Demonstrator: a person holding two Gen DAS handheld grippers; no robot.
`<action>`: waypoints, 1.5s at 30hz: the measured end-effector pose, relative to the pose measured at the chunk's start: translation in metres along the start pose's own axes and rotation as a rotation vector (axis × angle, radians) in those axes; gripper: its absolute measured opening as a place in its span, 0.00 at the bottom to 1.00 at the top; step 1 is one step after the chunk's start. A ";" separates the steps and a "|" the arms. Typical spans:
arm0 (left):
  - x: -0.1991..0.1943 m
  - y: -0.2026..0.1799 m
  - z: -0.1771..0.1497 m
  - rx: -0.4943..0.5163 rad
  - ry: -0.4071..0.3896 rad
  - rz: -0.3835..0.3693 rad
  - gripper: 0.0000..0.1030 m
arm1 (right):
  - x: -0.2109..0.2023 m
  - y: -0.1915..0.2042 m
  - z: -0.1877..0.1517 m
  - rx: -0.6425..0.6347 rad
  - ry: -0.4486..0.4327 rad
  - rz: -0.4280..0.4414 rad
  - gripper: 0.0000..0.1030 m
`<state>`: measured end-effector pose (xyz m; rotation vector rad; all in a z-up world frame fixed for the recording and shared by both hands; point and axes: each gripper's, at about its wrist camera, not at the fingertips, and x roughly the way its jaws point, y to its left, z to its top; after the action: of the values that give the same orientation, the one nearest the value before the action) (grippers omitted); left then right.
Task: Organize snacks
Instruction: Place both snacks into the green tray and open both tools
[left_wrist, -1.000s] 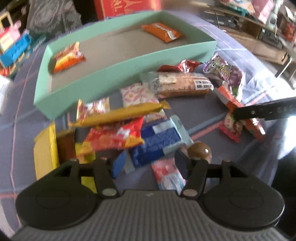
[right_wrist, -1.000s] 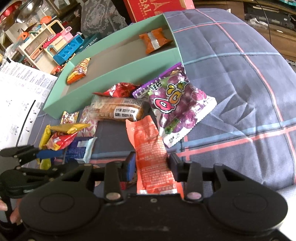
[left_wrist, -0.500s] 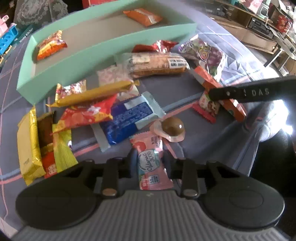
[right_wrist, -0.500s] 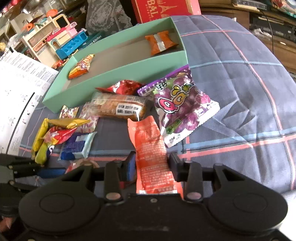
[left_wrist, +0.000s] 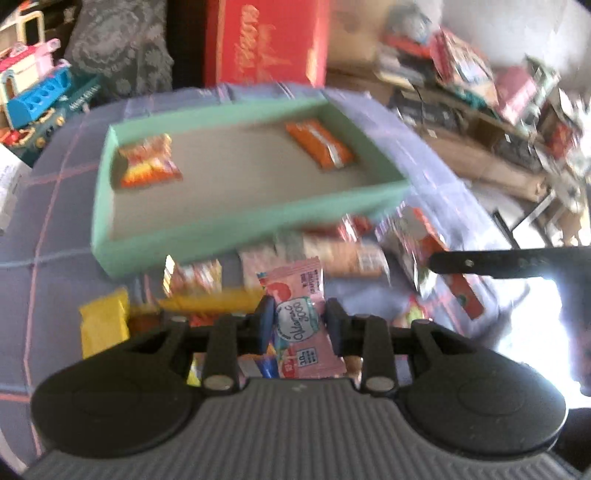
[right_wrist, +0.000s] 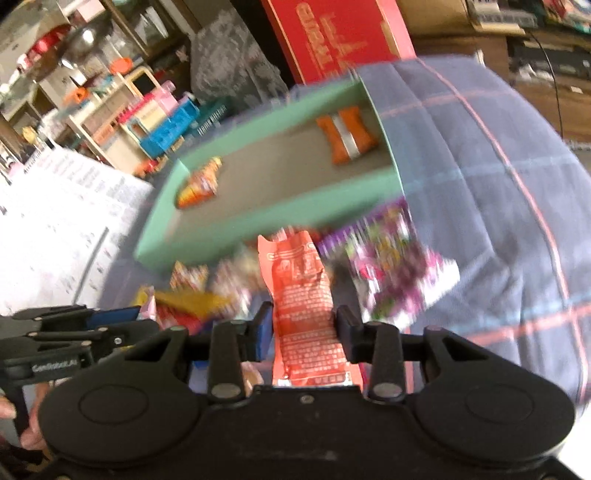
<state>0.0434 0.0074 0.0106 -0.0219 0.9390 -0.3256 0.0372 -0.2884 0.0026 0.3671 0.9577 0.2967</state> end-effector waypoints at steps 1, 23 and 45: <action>0.000 0.006 0.009 -0.015 -0.015 0.012 0.29 | -0.002 0.002 0.010 -0.003 -0.016 0.006 0.35; 0.120 0.080 0.159 -0.100 -0.056 0.188 0.30 | 0.131 0.046 0.169 -0.060 -0.048 -0.052 0.38; 0.099 0.034 0.127 -0.036 -0.058 0.255 1.00 | 0.088 0.036 0.143 -0.041 -0.104 -0.074 1.00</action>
<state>0.2075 -0.0037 0.0025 0.0548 0.8785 -0.0711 0.2015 -0.2452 0.0275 0.3058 0.8602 0.2276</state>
